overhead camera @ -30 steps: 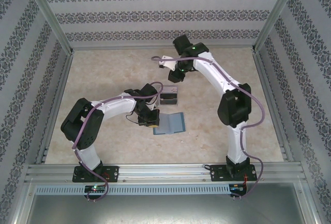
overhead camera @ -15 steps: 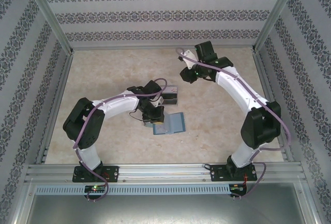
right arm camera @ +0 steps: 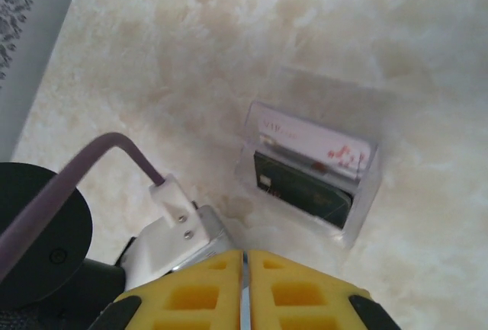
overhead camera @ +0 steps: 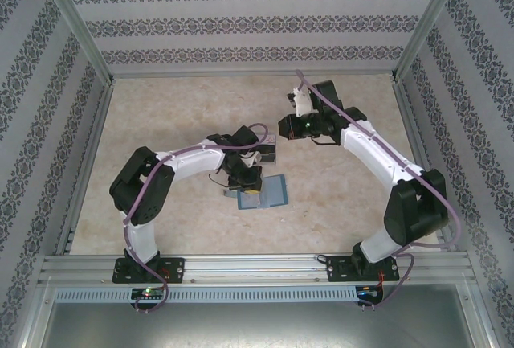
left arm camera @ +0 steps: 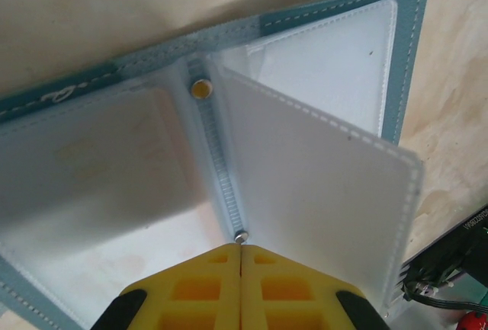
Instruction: Take the credit cards out of the card holder
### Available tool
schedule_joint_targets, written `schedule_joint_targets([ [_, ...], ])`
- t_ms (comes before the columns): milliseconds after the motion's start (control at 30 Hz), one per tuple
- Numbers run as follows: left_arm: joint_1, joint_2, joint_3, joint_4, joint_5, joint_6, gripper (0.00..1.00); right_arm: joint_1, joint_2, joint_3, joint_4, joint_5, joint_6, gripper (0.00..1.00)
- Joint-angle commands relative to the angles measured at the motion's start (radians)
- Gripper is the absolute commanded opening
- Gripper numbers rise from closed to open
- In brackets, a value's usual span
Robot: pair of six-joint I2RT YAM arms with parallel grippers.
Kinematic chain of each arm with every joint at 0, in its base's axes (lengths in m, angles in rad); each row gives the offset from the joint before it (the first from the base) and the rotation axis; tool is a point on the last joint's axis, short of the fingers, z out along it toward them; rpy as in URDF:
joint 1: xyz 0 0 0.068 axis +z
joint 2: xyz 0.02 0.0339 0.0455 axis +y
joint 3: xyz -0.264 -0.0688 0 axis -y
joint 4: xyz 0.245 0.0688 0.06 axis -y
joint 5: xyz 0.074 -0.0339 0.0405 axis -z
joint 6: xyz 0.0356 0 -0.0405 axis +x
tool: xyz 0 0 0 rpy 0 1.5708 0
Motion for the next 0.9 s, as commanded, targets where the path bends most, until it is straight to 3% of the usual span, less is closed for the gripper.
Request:
schedule_joint_targets([
  [0,-0.013,0.027,0.031,0.029,0.02,-0.012,0.06,-0.001,-0.049,-0.057,0.036,-0.057,0.169,0.11],
  [467,-0.022,0.102,0.071,0.063,0.06,-0.013,0.07,0.033,-0.121,-0.26,0.043,-0.13,0.334,0.09],
  [867,-0.023,0.104,0.07,0.052,0.059,-0.005,0.07,0.141,0.036,-0.333,0.065,-0.106,0.351,0.05],
])
